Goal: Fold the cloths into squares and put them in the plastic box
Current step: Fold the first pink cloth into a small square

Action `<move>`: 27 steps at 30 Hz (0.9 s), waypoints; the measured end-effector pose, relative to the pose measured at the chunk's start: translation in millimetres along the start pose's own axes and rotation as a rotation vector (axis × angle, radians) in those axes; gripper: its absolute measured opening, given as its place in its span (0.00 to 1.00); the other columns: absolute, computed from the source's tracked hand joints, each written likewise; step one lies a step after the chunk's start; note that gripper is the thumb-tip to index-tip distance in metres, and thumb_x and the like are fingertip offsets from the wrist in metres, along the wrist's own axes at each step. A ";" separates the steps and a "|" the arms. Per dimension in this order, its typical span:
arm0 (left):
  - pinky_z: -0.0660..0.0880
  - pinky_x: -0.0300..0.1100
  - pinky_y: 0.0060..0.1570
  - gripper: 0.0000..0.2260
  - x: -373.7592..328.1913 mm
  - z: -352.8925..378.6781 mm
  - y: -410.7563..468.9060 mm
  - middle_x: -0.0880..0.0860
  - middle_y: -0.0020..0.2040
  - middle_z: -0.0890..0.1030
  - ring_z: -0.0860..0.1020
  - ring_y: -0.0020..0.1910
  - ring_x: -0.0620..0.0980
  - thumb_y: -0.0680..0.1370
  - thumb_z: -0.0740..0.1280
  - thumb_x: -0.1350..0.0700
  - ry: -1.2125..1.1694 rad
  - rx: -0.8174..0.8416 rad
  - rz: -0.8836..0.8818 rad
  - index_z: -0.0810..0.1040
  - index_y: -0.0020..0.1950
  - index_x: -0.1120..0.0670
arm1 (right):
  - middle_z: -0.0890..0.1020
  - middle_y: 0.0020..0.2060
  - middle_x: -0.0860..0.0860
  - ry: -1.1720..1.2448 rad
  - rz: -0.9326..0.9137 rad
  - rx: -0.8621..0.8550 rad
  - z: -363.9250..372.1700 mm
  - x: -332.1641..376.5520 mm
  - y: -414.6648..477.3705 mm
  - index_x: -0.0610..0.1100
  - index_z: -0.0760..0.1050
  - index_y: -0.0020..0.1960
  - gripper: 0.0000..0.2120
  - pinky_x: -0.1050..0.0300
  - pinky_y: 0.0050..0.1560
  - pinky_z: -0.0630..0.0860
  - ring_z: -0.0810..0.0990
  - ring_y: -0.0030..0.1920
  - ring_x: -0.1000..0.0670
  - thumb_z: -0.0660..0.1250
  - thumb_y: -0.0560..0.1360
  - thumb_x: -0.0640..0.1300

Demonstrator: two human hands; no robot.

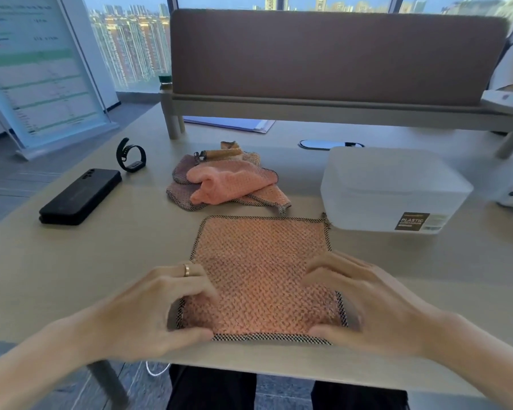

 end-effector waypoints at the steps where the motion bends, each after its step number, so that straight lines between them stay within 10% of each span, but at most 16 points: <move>1: 0.72 0.33 0.57 0.14 1.6 -0.5 -1.9 0.31 0.54 0.77 0.78 0.56 0.36 0.72 0.74 0.39 -0.003 0.011 -0.007 0.81 0.56 0.40 | 0.78 0.58 0.60 0.007 -0.022 0.018 0.9 3.5 -3.7 0.53 0.77 0.62 0.22 0.59 0.60 0.76 0.77 0.59 0.59 0.68 0.75 0.66; 8: 0.76 0.37 0.54 0.07 -6.8 4.8 -7.6 0.42 0.52 0.80 0.78 0.53 0.40 0.82 0.65 0.50 0.235 -0.009 0.209 0.82 0.53 0.49 | 0.80 0.49 0.57 -0.115 -0.142 -0.019 4.2 16.5 -20.6 0.50 0.78 0.51 0.04 0.60 0.51 0.77 0.78 0.48 0.54 0.66 0.82 0.48; 16: 0.74 0.33 0.54 0.21 11.7 0.2 -12.1 0.37 0.51 0.77 0.78 0.52 0.36 0.73 0.69 0.68 0.097 -0.071 0.025 0.72 0.56 0.45 | 0.81 0.53 0.59 -0.049 -0.044 -0.082 2.8 5.0 -27.8 0.48 0.78 0.62 0.16 0.65 0.53 0.76 0.80 0.52 0.56 0.69 0.77 0.35; 21: 0.79 0.37 0.46 0.09 13.4 -17.1 4.0 0.42 0.43 0.84 0.84 0.44 0.43 0.77 0.73 0.62 -0.155 -0.218 -0.087 0.84 0.48 0.47 | 0.84 0.49 0.63 0.243 0.180 -0.283 -15.3 -11.3 -13.4 0.53 0.82 0.56 0.11 0.65 0.49 0.79 0.83 0.48 0.62 0.72 0.77 0.40; 27: 0.78 0.48 0.45 0.10 40.1 -42.8 55.3 0.51 0.41 0.86 0.83 0.42 0.53 0.78 0.67 0.49 -0.358 -0.439 -0.235 0.86 0.45 0.50 | 0.84 0.45 0.48 0.627 0.446 -0.472 -36.1 -54.9 37.8 0.54 0.80 0.56 0.14 0.50 0.48 0.79 0.84 0.45 0.43 0.69 0.78 0.36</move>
Point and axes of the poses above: each hand's wrist, its own y-axis towards the middle knuckle, its own z-axis out of the palm, x = y × z, the point moved 4 cm from there along y, towards the middle knuckle
